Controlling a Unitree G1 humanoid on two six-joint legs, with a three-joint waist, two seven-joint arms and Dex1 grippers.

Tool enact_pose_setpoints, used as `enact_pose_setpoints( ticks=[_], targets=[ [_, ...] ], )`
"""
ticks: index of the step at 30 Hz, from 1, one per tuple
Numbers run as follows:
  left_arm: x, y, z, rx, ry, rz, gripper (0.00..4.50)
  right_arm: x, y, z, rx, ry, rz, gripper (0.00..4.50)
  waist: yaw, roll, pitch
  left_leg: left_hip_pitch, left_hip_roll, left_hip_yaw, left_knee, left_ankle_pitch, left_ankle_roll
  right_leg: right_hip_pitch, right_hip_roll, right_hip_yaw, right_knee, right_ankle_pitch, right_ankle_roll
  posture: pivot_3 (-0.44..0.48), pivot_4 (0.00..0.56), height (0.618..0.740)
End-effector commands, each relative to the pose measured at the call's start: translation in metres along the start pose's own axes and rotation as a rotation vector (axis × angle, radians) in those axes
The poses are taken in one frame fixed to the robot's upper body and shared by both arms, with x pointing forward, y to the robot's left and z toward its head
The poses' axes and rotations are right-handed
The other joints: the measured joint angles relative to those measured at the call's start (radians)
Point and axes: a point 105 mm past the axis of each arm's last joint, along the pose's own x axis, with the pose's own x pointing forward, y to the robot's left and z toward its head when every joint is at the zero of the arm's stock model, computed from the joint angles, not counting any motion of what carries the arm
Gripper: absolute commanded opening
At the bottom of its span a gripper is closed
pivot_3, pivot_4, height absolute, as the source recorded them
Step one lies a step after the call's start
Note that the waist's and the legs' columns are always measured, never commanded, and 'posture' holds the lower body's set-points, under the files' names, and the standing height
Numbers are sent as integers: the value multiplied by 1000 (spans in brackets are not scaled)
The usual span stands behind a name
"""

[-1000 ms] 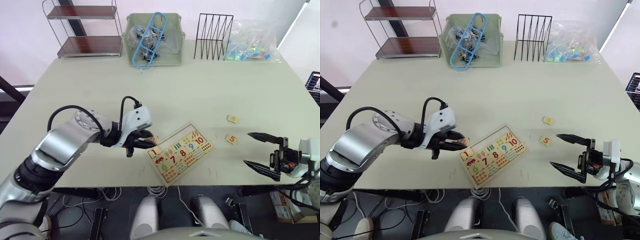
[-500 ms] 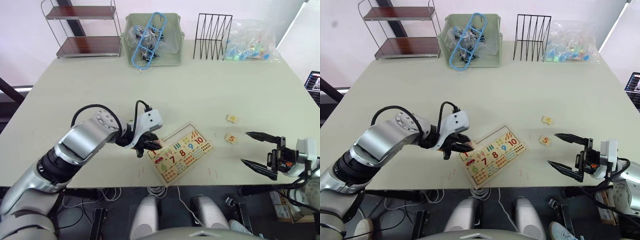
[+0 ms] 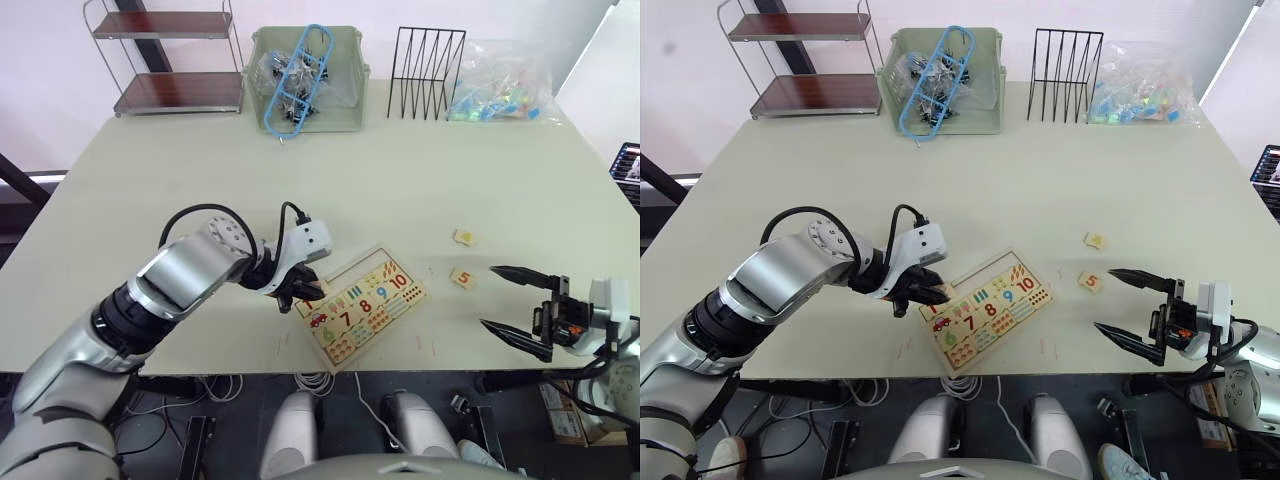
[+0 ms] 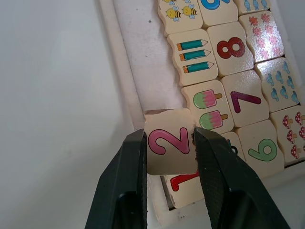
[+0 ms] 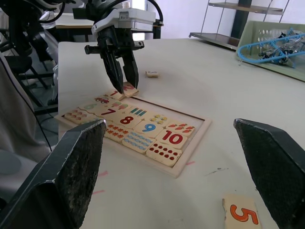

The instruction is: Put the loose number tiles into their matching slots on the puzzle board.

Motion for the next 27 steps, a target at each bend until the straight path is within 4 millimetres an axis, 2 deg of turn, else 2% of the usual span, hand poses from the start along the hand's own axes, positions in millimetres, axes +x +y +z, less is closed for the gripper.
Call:
enact_pose_setpoints(
  ticks=[1, 27],
  targets=[
    [-3, -1, 10, 30, -12, 2, 949, -1, -1, 7, -40, -14, -8, 4500, 0, 0, 0, 0, 0, 0, 0, 0, 0, 0, 0, 0, 0, 0, 0, 0, 150, 740],
    [1, -5, 16, 16, -12, -15, 949, -3, 1, 7, -43, -13, -18, 4500, 0, 0, 0, 0, 0, 0, 0, 0, 0, 0, 0, 0, 0, 0, 0, 0, 150, 740]
  ],
)
